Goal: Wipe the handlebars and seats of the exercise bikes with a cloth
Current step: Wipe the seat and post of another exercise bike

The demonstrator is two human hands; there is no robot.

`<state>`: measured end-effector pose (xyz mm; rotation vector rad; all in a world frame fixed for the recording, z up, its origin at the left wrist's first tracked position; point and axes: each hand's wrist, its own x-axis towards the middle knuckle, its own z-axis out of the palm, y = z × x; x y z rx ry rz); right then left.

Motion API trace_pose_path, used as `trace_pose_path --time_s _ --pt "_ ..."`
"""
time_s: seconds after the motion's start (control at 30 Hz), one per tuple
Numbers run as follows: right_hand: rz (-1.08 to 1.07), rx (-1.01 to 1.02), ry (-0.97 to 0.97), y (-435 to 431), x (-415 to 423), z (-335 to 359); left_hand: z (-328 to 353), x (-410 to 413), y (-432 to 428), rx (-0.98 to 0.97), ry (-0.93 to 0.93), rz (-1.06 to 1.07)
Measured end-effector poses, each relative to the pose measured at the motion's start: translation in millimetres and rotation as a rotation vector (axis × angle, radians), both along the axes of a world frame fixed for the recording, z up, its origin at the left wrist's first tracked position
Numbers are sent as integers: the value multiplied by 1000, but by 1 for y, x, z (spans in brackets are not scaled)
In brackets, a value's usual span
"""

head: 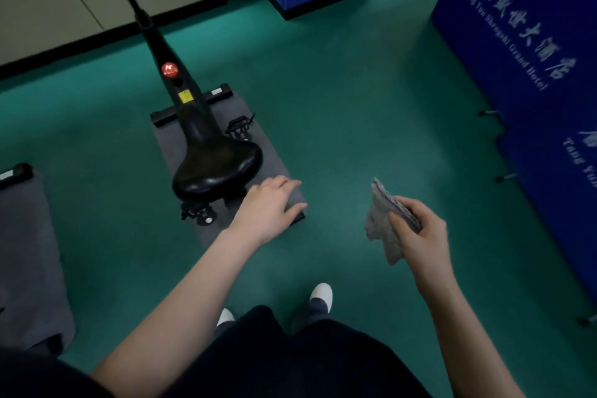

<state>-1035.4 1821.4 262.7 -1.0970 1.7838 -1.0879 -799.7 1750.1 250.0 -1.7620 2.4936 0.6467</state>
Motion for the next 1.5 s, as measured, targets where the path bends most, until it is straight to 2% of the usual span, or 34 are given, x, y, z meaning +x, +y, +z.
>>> trace_pose_path --time_s 0.23,0.53,1.0,1.23,1.37,1.5 --pt "-50 -18 -8 -10 -70 6 9 -54 -16 -7 -39 26" --pt "38 -64 -53 -84 -90 17 14 -73 -73 -28 -83 98" --pt "307 -27 67 -313 -107 18 -23 -103 -259 123 -7 290" --pt "339 32 18 -400 -110 13 -21 -96 -331 232 -28 319" --pt "404 49 23 -454 -108 7 -29 -85 -362 293 33 420" --pt "498 55 10 -519 -109 0 -40 -80 -395 318 -20 523"
